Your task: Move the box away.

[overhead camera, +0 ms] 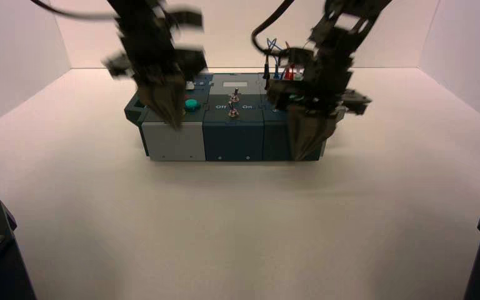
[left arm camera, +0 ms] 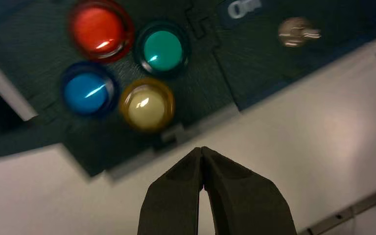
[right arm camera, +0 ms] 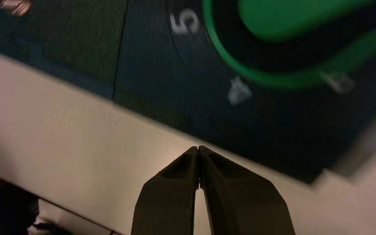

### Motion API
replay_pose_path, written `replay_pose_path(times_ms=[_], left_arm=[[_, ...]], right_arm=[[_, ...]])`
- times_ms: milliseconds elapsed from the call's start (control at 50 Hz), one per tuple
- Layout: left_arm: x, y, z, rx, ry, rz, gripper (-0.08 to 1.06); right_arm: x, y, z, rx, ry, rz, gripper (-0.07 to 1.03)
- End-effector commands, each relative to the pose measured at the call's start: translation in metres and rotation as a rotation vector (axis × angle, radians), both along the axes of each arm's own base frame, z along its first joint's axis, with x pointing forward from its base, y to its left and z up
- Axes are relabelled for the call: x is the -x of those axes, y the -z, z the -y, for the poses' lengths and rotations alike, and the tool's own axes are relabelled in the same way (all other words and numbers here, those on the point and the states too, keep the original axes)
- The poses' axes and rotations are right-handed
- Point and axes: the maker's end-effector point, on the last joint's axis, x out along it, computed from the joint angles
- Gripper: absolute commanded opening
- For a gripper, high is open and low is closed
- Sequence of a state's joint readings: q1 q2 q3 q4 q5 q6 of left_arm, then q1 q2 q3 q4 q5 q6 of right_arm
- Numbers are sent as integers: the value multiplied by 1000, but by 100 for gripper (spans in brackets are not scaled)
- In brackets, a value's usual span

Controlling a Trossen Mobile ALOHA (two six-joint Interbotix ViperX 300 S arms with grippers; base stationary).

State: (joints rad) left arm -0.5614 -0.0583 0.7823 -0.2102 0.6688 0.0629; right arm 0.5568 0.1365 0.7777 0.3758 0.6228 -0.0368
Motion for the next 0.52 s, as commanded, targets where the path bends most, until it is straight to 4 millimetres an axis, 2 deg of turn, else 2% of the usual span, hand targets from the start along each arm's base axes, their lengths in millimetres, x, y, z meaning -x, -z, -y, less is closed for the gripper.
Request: replay_pose_path(times_ms=[20,120,220,520], left_arm=[[-2,-46,1,78,-10,120,-3],[0,-60,-1,99,-16,153,-3],[2,-62,-3,99,-19,152,-3],[1,-68,-2,108,-22,167,-3]], right_arm=[[-4,-31,-2,-56,0,93,-2],[-5,-53,-4,-95,0,156,-2],[-2,-74,-3,-130,-3,210,-2],[9,-88,5,-149,-21,264,-2]])
